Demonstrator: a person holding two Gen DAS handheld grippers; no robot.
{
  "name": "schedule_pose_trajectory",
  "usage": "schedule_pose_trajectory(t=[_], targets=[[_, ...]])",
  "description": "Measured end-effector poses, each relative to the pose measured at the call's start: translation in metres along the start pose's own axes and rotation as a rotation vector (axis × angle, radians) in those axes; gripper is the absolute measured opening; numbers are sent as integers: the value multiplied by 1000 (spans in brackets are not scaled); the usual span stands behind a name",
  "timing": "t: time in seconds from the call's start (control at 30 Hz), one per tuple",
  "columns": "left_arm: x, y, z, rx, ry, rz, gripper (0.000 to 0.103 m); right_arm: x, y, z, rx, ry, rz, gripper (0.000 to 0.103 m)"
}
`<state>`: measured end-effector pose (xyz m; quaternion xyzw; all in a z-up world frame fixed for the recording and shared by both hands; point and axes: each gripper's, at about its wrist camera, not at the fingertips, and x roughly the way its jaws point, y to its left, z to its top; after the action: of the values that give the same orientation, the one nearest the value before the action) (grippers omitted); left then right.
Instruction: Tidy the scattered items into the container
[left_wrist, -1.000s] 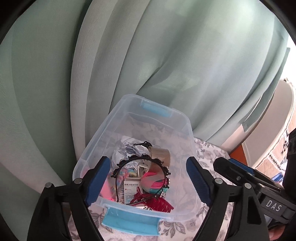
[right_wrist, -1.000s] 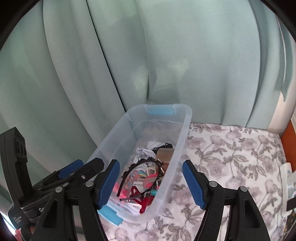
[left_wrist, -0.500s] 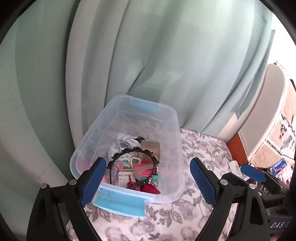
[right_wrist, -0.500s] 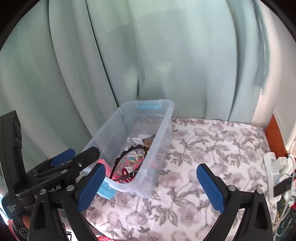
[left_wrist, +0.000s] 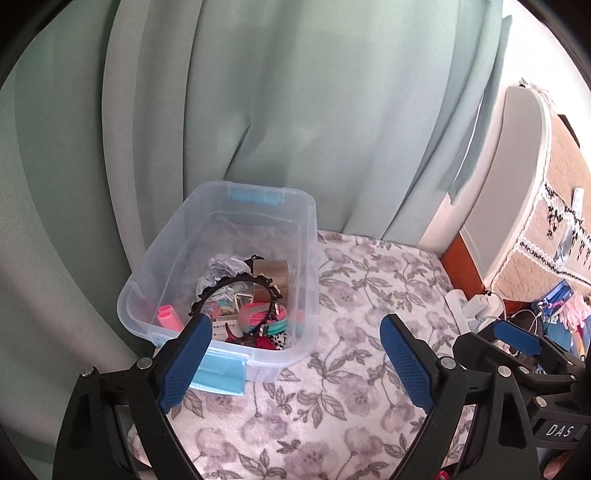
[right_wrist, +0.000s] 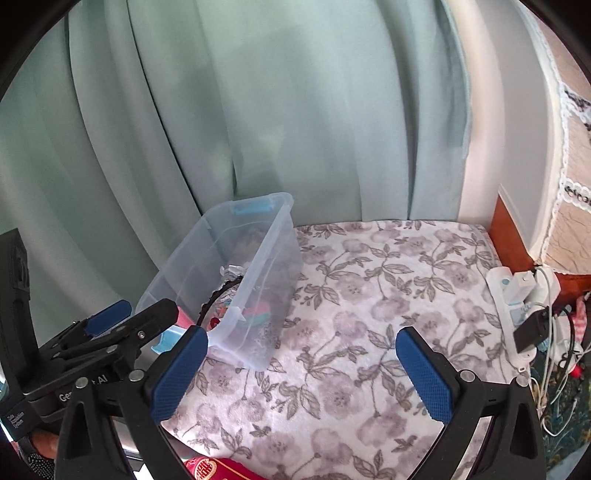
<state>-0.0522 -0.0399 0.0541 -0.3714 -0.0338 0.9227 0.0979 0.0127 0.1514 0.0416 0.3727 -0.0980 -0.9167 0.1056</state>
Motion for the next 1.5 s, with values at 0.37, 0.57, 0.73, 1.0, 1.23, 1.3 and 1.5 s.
schedule_pose_trajectory(t=[0.37, 0.57, 0.73, 1.0, 1.23, 1.3, 1.5], targets=[[-10, -35, -14, 61, 6, 19, 93, -19, -36, -13, 82, 3, -33, 103], [-10, -48, -22, 86, 19, 43, 93, -21, -43, -21, 93, 25, -32, 103], [-9, -52, -26, 96, 24, 70, 93, -19, -47, -25, 104, 42, -38, 103], [-2, -53, -32, 96, 40, 83, 93, -16, -49, -26, 99, 55, -49, 103], [1, -52, -34, 97, 46, 104, 93, -11, -47, -30, 88, 69, -57, 103], [3, -52, -35, 94, 51, 102, 93, -10, -46, -30, 85, 69, -63, 103], [6, -51, -36, 90, 63, 104, 93, -7, -47, -31, 82, 79, -73, 103]])
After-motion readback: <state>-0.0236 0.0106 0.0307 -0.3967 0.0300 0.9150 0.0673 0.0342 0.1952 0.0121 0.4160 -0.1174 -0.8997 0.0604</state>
